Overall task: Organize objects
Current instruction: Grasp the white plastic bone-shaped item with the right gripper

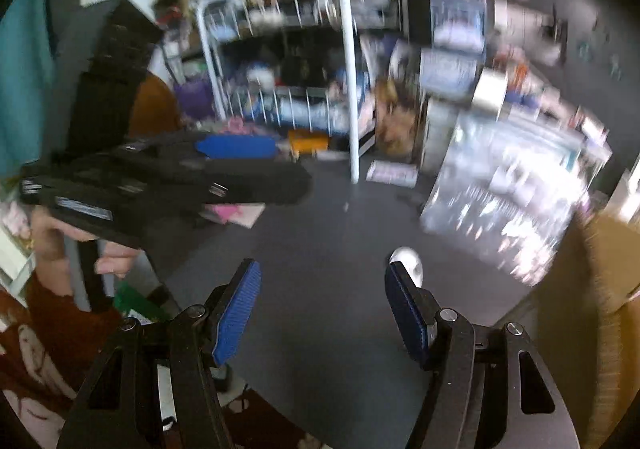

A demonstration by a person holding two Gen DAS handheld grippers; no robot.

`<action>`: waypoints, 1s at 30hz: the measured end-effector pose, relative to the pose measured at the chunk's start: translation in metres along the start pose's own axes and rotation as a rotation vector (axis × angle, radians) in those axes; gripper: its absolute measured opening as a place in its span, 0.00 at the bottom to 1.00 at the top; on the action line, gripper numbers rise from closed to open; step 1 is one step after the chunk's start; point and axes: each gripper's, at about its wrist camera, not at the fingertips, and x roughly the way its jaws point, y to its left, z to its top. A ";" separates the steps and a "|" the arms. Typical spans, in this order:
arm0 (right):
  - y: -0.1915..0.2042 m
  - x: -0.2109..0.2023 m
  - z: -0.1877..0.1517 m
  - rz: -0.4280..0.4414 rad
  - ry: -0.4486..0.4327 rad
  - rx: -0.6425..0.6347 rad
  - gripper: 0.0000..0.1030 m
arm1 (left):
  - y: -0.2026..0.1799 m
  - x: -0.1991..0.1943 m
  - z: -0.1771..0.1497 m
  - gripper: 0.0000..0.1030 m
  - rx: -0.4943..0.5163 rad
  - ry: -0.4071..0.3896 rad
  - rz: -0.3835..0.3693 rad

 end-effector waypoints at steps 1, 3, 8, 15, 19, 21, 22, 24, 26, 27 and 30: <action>-0.003 0.013 -0.004 -0.013 0.020 0.020 0.60 | 0.006 0.003 -0.005 0.81 -0.011 0.009 0.006; -0.009 0.032 -0.011 -0.041 0.051 0.051 0.60 | 0.016 0.009 -0.012 0.81 -0.028 0.026 0.016; -0.031 0.072 -0.020 -0.115 0.116 0.104 0.60 | 0.035 0.028 -0.027 0.81 -0.058 0.071 0.052; -0.053 0.103 -0.015 -0.218 0.133 0.091 0.52 | 0.048 0.045 -0.037 0.81 -0.087 0.108 0.056; -0.060 0.116 -0.012 -0.222 0.151 0.086 0.47 | 0.050 0.048 -0.035 0.81 -0.092 0.107 0.053; -0.063 0.122 -0.013 -0.230 0.161 0.082 0.43 | 0.052 0.049 -0.034 0.81 -0.094 0.107 0.051; -0.064 0.124 -0.013 -0.233 0.164 0.079 0.42 | 0.052 0.049 -0.034 0.81 -0.093 0.107 0.054; -0.065 0.125 -0.011 -0.243 0.155 0.070 0.36 | 0.053 0.050 -0.033 0.81 -0.094 0.107 0.060; -0.065 0.125 -0.011 -0.248 0.153 0.066 0.27 | 0.053 0.050 -0.032 0.81 -0.096 0.105 0.056; -0.064 0.126 -0.010 -0.251 0.156 0.060 0.27 | 0.053 0.050 -0.032 0.81 -0.097 0.105 0.054; -0.059 0.124 -0.011 -0.250 0.152 0.041 0.26 | 0.050 0.050 -0.031 0.81 -0.090 0.104 0.047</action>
